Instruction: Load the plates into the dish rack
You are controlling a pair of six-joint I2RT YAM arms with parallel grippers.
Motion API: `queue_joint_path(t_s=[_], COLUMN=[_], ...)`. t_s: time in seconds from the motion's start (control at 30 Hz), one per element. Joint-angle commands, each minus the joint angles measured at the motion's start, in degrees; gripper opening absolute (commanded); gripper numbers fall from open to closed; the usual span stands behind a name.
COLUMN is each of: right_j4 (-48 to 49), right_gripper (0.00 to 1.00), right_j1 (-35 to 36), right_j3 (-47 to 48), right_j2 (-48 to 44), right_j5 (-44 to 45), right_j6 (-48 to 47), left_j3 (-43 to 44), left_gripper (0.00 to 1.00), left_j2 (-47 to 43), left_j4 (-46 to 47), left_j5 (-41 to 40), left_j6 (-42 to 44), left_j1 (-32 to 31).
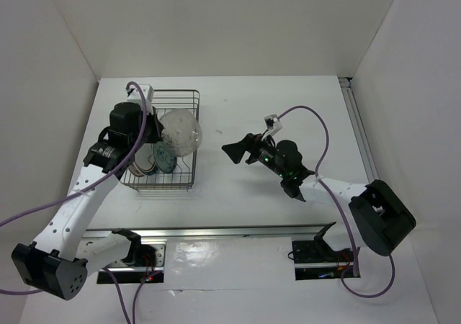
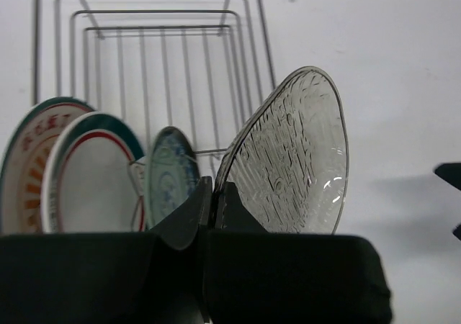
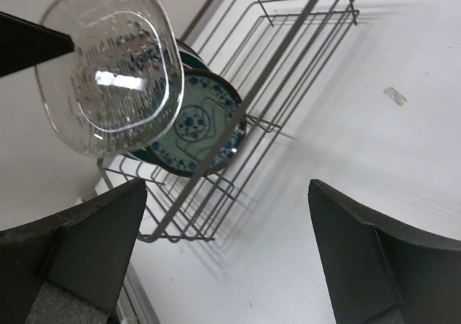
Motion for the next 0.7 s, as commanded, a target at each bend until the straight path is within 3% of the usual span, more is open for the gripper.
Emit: queue_joint_path(t_s=[0.0, 0.3, 0.67], right_j4=[-3.27, -8.46, -13.12], right_gripper=[1.0, 1.0, 1.0], right_j1=[0.47, -1.38, -6.91], right_j3=[0.31, -2.24, -4.0], right_j2=[-2.68, -9.0, -16.13], right_j5=[2.31, 2.4, -0.94], right_j6=[-3.84, -6.65, -7.8], left_j3=[2.51, 3.57, 4.63], left_gripper=[0.0, 0.0, 0.0], left_j2=[-0.61, 1.32, 6.41], left_j4=[-2.76, -5.23, -6.38], left_j5=[-11.04, -20.18, -21.86], left_j6=[2.92, 4.33, 4.33], left_j1=[0.17, 0.17, 0.17])
